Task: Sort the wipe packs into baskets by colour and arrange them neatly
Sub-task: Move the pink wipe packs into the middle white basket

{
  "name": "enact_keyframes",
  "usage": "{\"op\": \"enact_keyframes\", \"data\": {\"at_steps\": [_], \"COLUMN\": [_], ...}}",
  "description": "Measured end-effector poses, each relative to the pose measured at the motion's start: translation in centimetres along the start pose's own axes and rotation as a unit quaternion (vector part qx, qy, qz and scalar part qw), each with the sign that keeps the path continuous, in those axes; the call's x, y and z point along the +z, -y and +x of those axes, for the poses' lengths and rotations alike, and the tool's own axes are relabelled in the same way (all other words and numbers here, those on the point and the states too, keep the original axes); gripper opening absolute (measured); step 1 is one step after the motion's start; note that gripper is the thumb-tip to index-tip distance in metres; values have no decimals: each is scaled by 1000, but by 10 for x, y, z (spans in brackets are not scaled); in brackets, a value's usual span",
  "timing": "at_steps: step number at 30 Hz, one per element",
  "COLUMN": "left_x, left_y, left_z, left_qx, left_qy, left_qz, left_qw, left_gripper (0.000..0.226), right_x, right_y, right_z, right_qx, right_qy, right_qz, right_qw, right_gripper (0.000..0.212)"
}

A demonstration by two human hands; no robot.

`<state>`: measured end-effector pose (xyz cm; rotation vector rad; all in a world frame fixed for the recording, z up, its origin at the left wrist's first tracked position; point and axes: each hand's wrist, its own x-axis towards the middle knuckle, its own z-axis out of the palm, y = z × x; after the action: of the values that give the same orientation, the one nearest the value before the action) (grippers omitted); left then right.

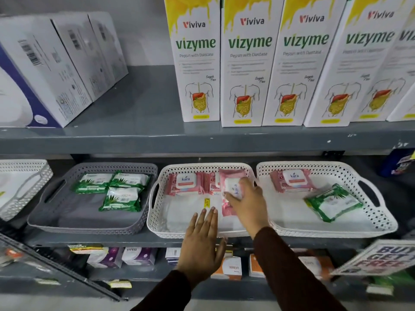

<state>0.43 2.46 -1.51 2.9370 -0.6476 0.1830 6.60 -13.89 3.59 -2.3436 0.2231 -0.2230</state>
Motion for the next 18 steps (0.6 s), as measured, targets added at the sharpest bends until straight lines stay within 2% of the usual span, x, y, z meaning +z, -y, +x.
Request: {"op": "enact_keyframes", "data": {"at_steps": [3, 6, 9, 11, 12, 15, 18], "left_x": [2, 4, 4, 3, 3, 4, 5], "left_y": [1, 1, 1, 0, 0, -1, -1], "left_z": [-1, -1, 0, 1, 1, 0, 1], "left_qx": [4, 3, 1, -1, -3, -6, -10], "left_qy": [7, 7, 2, 6, 8, 14, 10], "left_qz": [12, 18, 11, 10, 10, 9, 8], "left_qw": [1000, 1000, 1000, 1000, 1000, 1000, 1000], "left_gripper": [71, 71, 71, 72, 73, 73, 71], "right_x": [19, 6, -21, -44, -57, -85, -90], "right_y": [-10, -12, -28, -53, -66, -100, -119], "right_z": [3, 10, 27, 49, 61, 96, 111], "right_qx": [4, 8, 31, 66, 92, 206, 211], "right_qy": [79, 80, -27, -106, -112, -37, -16], "right_qz": [-133, -92, -11, -21, -41, -117, -93], "right_qw": [988, 993, 999, 992, 989, 971, 973], "right_gripper": [44, 45, 30, 35, 45, 59, 72]}}
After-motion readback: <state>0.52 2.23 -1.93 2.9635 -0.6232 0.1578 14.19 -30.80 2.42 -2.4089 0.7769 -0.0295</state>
